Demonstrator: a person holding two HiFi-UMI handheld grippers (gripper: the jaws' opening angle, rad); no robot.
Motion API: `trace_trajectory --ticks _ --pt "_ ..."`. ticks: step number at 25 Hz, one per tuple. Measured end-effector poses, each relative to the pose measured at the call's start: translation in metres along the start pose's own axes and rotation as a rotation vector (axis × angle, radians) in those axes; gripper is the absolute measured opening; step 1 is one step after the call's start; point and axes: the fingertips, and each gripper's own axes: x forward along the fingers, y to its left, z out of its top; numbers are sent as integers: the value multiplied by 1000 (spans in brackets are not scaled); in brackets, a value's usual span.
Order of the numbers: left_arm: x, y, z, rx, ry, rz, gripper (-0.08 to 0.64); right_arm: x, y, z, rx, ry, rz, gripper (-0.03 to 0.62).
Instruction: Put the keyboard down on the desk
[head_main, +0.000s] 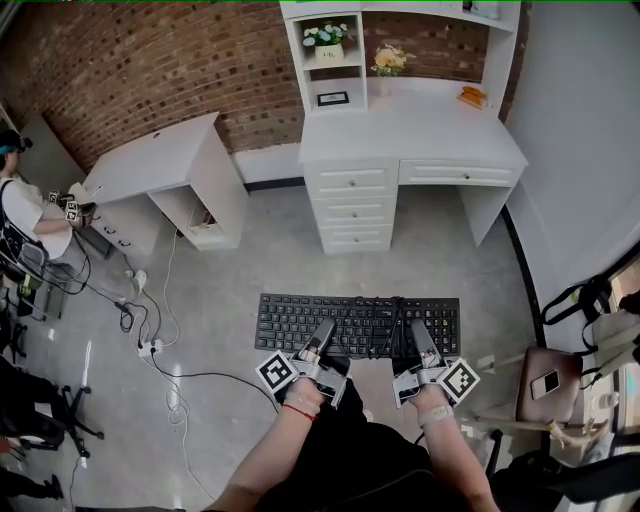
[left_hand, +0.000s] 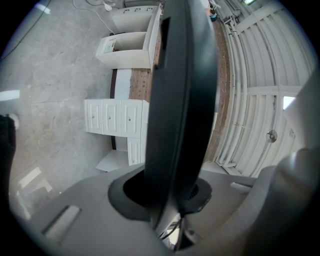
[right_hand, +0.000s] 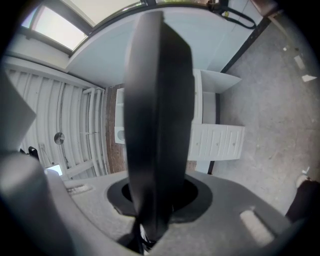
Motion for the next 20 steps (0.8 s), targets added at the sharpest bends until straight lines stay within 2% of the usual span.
trace_trajectory --ticks 9,20 --pt "45 21 17 -23 -6 37 75 41 -19 23 20 0 -30 78" --pt "143 9 70 -29 6 29 75 145 -17 56 13 -8 -33 78"
